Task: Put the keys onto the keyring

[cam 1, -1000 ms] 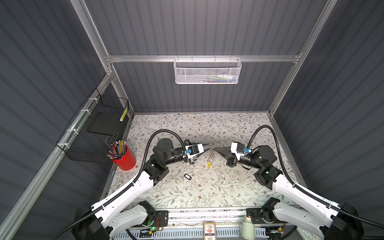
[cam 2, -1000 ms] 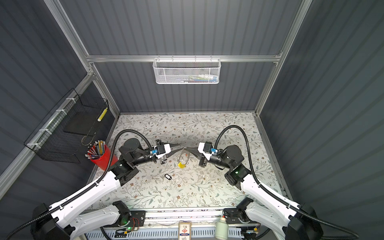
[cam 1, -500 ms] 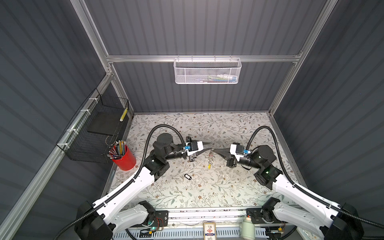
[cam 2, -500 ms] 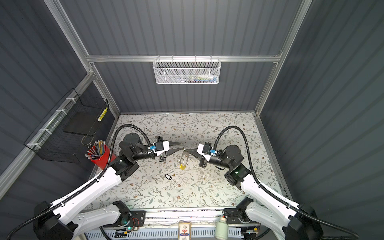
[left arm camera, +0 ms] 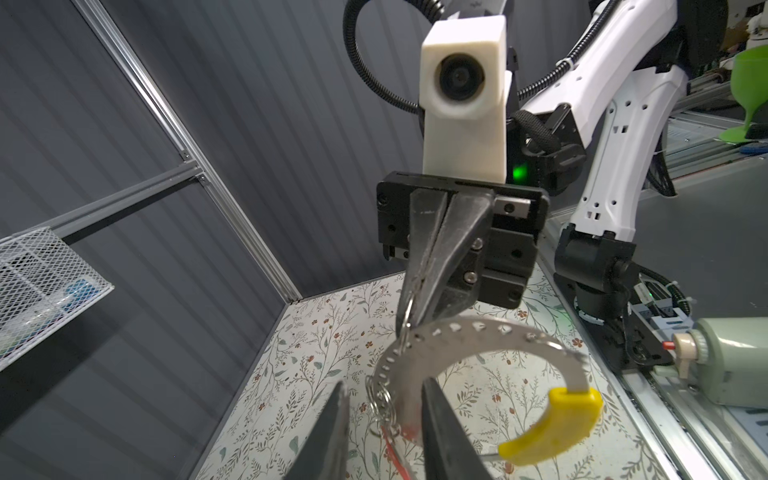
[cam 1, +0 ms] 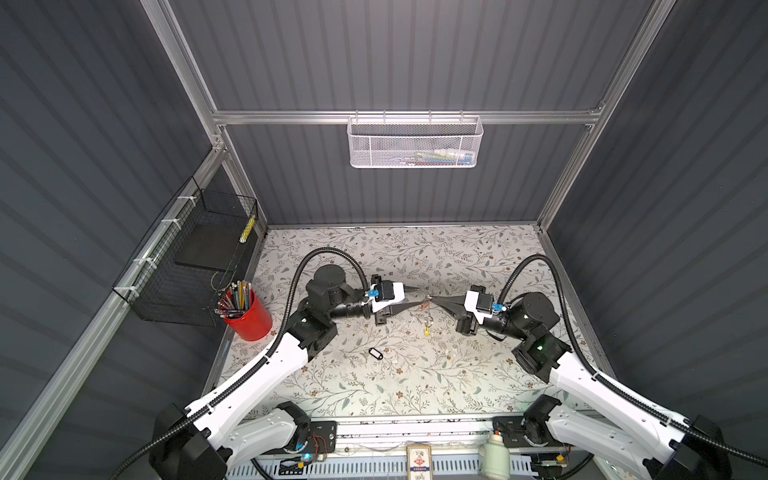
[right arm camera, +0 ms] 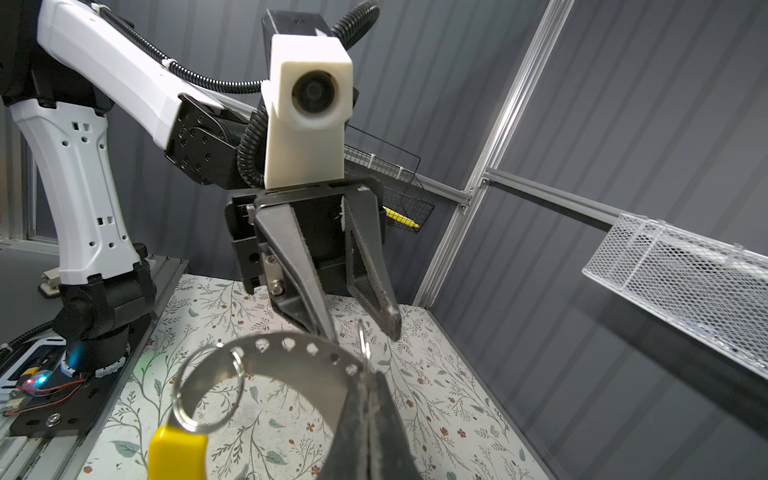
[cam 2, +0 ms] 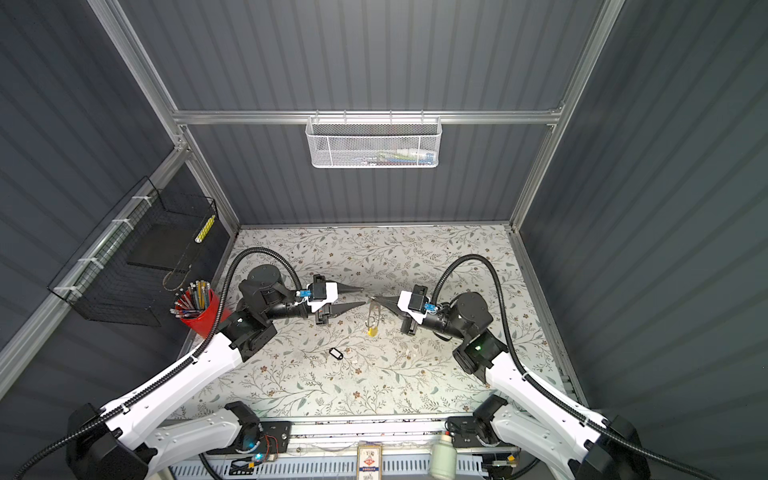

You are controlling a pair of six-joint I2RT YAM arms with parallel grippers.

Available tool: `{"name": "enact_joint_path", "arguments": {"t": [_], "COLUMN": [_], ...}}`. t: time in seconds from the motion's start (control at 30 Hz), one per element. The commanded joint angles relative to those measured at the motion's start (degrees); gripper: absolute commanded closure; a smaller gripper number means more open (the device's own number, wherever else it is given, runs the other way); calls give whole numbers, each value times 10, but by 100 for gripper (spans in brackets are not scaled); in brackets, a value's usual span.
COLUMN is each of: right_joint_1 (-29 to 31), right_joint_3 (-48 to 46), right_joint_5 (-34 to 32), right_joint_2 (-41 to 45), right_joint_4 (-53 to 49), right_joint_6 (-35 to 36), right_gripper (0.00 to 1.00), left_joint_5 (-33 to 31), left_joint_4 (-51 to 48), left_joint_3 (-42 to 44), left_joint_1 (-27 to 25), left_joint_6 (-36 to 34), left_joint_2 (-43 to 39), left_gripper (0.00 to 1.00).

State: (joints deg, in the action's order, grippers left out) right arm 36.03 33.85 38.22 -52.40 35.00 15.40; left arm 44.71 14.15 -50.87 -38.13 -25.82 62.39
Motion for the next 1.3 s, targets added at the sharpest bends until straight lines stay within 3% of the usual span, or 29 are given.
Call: {"name": "enact_joint_path", "arguments": {"t": [0.0, 0.47, 0.83, 0.97, 1.13, 1.27], "right_joint_1": [-2, -2, -2, -1, -1, -3], "right_joint_3": [10, 14, 11, 10, 10, 16], "right_joint_5": [4, 20, 21, 15, -48, -113], "right_joint_2": [-1, -7, -13, -15, 4, 40], "right_joint_4": [6, 6, 6, 3, -49, -113], "right_joint_6": [4, -2, -2, -2, 38, 95], "right_gripper": [100, 100, 100, 100, 74, 67], "left_joint_5": [38, 57, 71, 74, 63, 30], "left_joint_4": [-3, 12, 25, 9, -130, -258], "left_joint_3": [-30, -37, -45, -50, -100, -151], "left_joint_1": [3, 3, 3, 2, 3, 2], "left_joint_6": [17, 25, 31, 24, -65, -152], "left_joint_2": [11, 34, 45, 46, 54, 65], "left_gripper": [70, 80, 99, 100, 100, 100]}}
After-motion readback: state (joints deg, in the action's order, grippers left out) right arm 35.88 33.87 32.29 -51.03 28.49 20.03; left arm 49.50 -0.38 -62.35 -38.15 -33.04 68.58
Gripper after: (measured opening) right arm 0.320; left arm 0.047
